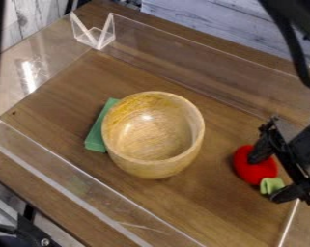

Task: Move the red object to the left side of the table

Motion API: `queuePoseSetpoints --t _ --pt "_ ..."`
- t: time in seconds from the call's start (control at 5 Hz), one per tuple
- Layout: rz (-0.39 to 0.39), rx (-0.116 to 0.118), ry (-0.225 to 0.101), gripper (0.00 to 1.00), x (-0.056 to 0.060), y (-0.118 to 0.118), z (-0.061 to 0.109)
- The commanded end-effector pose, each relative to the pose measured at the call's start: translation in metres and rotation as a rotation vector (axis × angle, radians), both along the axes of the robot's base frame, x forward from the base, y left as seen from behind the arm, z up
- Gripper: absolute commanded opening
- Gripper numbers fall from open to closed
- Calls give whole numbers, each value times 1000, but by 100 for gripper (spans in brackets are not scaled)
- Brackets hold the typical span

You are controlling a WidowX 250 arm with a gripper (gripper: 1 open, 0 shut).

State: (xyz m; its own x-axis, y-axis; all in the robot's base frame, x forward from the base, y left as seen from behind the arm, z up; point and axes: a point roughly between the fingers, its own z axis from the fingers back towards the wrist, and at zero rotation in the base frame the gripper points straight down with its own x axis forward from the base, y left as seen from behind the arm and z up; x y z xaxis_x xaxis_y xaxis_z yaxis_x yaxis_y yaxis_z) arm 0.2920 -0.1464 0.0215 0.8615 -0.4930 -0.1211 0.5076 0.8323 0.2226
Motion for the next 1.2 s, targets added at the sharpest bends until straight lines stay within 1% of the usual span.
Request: queuePoseSetpoints --t 0.0,0.2,0.4,0.6,0.8,1.0 --pt "48 -6 -14 0 6 4 5" --pt "69 17 -75 0 7 17 36" --pt "107 52 -120 0 4 15 73" --pt "160 72 -188 0 -1 18 117" --pt "225 79 -240 0 -13 41 155" --pt "292 82 -269 0 -29 67 178"
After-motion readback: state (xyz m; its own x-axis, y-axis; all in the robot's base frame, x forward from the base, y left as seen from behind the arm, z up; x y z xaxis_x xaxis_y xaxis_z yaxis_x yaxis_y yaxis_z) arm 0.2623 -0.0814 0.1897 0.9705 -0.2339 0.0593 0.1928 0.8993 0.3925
